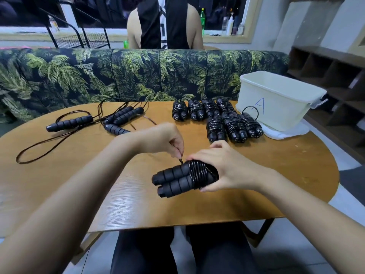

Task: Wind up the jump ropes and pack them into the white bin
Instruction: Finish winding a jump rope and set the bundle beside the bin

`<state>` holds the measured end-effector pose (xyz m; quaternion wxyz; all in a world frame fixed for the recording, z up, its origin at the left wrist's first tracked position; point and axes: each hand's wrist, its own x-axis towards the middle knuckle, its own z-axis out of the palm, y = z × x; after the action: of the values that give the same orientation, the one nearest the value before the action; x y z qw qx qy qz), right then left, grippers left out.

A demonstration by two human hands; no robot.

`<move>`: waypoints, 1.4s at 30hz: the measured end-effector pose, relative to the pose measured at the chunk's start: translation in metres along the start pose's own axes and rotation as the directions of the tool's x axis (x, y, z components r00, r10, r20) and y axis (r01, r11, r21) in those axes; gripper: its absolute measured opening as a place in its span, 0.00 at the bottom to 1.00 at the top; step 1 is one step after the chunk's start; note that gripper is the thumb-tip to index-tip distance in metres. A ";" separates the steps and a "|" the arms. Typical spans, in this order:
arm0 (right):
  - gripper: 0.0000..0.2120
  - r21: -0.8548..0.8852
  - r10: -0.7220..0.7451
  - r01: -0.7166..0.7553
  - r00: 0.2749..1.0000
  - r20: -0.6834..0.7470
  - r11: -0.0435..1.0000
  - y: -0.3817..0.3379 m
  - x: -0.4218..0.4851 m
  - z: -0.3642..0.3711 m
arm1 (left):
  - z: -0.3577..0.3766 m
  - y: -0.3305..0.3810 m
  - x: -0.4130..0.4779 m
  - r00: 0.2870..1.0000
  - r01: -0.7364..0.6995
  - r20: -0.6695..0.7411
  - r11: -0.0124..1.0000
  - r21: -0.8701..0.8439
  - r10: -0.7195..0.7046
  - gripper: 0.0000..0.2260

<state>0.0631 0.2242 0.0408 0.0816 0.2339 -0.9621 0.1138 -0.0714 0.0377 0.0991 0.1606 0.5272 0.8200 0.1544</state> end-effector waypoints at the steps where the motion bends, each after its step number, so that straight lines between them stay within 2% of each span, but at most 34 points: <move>1: 0.34 -0.074 0.023 -0.024 1.000 -0.008 0.997 0.001 -0.001 0.006 | 0.001 0.001 0.001 1.000 0.012 -0.010 0.998 0.066 -0.012 0.02; 4: 0.35 -0.263 0.106 -0.131 0.989 -0.108 0.956 0.001 -0.001 0.025 | 0.005 0.009 0.005 0.990 0.102 -0.120 0.970 0.221 -0.077 0.04; 6: 0.35 -0.274 0.220 -0.275 0.952 -0.215 0.922 0.001 0.003 0.033 | 0.015 0.016 0.007 0.953 0.187 -0.276 0.962 0.200 -0.128 0.05; 7: 0.35 -0.253 0.282 -0.354 0.918 -0.280 0.901 0.002 0.006 0.035 | 0.022 0.019 0.007 0.913 0.224 -0.379 0.963 0.149 -0.153 0.06; 9: 0.34 -0.189 0.369 -0.474 0.833 -0.412 0.860 0.002 0.012 0.035 | 0.040 0.025 0.005 0.784 0.231 -0.592 0.973 0.001 -0.186 0.06; 11: 0.33 -0.089 0.440 -0.545 0.753 -0.490 0.834 0.004 0.020 0.035 | 0.056 0.028 0.004 0.648 0.137 -0.730 0.976 -0.170 -0.218 0.06; 12: 0.33 -0.012 0.484 -0.568 0.711 -0.511 0.823 0.004 0.022 0.035 | 0.063 0.029 0.004 0.608 0.060 -0.746 0.953 -0.298 -0.271 0.07; 14: 0.33 0.187 0.579 -0.585 0.607 -0.545 0.789 0.004 0.026 0.032 | 0.073 0.032 0.001 0.623 -0.097 -0.659 0.794 -0.600 -0.422 0.08; 16: 0.32 0.399 0.662 -0.537 0.509 -0.550 0.744 0.004 0.027 0.029 | 0.079 0.031 0.000 0.690 -0.177 -0.493 0.536 -0.825 -0.531 0.06; 17: 0.32 0.488 0.698 -0.500 0.483 -0.529 0.715 0.005 0.027 0.028 | 0.080 0.028 -0.001 0.728 -0.176 -0.408 0.425 -0.888 -0.552 0.04; 18: 0.32 0.574 0.726 -0.448 0.477 -0.495 0.685 0.005 0.026 0.028 | 0.080 0.025 -0.001 0.765 -0.155 -0.337 0.351 -0.924 -0.548 0.04; 20: 0.31 0.731 0.747 -0.295 0.516 -0.419 0.615 0.005 0.023 0.028 | 0.079 0.015 -0.002 0.835 -0.104 -0.250 0.305 -0.947 -0.490 0.04; 22: 0.30 0.826 0.709 -0.143 0.603 -0.365 0.546 0.004 0.019 0.026 | 0.076 0.003 -0.002 0.899 -0.078 -0.223 0.364 -0.928 -0.376 0.05; 25: 0.28 0.891 0.549 0.008 0.785 -0.287 0.454 0.001 0.012 0.017 | 0.069 -0.003 -0.009 0.966 -0.118 -0.223 0.540 -0.833 -0.133 0.06; 27: 0.29 0.882 0.429 -0.040 0.883 -0.188 0.469 0.002 0.006 0.010 | 0.058 -0.002 -0.016 0.982 -0.105 -0.184 0.706 -0.701 -0.038 0.11; 29: 0.32 0.832 0.355 -0.138 0.932 -0.075 0.537 0.002 -0.001 0.002 | 0.041 -0.004 -0.018 0.993 -0.027 -0.112 0.834 -0.552 -0.041 0.15; 31: 0.33 0.759 0.319 -0.225 0.948 0.024 0.612 0.001 -0.005 -0.006 | 0.026 -0.006 -0.014 0.999 -0.034 0.000 0.909 -0.415 0.037 0.11; 33: 0.34 0.633 0.257 -0.254 0.962 0.089 0.731 -0.002 -0.006 -0.011 | 0.017 -0.008 -0.006 0.995 -0.034 0.085 0.971 -0.235 0.055 0.05; 35: 0.34 0.381 0.177 -0.212 0.976 0.125 0.900 -0.005 -0.005 -0.008 | 0.012 -0.013 0.001 0.993 -0.005 0.119 0.997 -0.082 0.014 0.03; 36: 0.35 0.249 0.171 -0.203 0.975 0.144 0.947 -0.007 -0.004 -0.004 | 0.008 -0.014 0.002 0.994 0.009 0.113 1.000 -0.029 -0.006 0.02; 39: 0.36 0.020 0.291 -0.295 0.950 0.111 0.955 -0.009 -0.004 0.006 | 0.001 -0.015 0.003 0.998 0.057 -0.010 0.994 0.095 -0.056 0.03; 42: 0.36 -0.143 0.381 -0.394 0.918 -0.108 0.908 -0.011 0.003 0.018 | 0.005 -0.002 0.003 0.967 0.138 -0.234 0.980 0.142 -0.103 0.04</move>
<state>0.0634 0.2091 0.0262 0.1134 0.0263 -0.9915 0.0583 -0.0717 0.0400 0.0931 0.0337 0.4664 0.8731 0.1379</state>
